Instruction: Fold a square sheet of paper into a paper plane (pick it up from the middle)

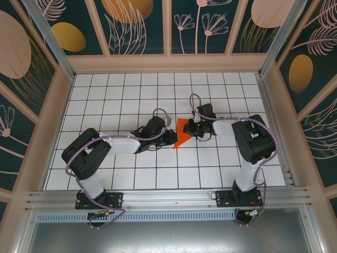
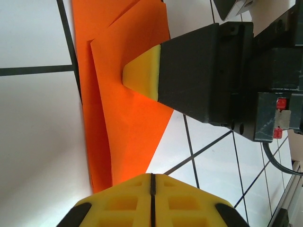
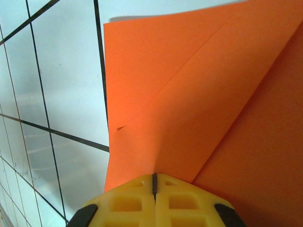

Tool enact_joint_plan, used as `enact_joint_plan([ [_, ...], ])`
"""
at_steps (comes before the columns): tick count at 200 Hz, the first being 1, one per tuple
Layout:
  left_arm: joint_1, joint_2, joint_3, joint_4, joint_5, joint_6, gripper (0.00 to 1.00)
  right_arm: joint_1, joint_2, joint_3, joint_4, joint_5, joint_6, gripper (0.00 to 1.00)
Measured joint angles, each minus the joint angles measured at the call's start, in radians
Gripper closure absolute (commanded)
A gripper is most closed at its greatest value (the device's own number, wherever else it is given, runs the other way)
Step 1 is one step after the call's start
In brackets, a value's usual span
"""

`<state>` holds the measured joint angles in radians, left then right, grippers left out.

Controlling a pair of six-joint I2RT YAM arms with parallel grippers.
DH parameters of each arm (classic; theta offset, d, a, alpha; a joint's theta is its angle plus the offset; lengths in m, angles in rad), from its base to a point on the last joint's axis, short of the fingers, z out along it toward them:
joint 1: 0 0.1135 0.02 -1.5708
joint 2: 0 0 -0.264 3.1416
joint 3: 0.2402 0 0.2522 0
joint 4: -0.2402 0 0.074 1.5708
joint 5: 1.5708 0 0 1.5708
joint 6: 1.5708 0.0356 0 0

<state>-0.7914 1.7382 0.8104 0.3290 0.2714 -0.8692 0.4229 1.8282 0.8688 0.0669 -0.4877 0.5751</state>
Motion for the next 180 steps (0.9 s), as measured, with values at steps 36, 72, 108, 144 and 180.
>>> enact_joint_plan([
  [36,-0.001,0.052,0.048,0.012,0.024,0.0,0.9,0.001,0.0,0.0,0.0,0.0,0.0,1.0],
  [72,-0.002,0.123,0.09,0.011,0.053,0.0,0.9,0.001,0.0,0.0,0.0,0.0,0.0,1.0],
  [108,-0.003,0.158,0.096,0.011,0.069,0.0,0.9,0.002,0.001,0.002,-0.003,0.0,0.0,1.0],
  [144,-0.007,0.169,0.094,0.012,0.081,0.0,0.9,0.002,0.003,0.006,-0.007,0.0,0.0,1.0],
  [180,-0.012,0.171,0.071,0.031,0.087,0.0,0.91,0.002,0.005,0.009,-0.011,0.0,0.0,1.0],
])
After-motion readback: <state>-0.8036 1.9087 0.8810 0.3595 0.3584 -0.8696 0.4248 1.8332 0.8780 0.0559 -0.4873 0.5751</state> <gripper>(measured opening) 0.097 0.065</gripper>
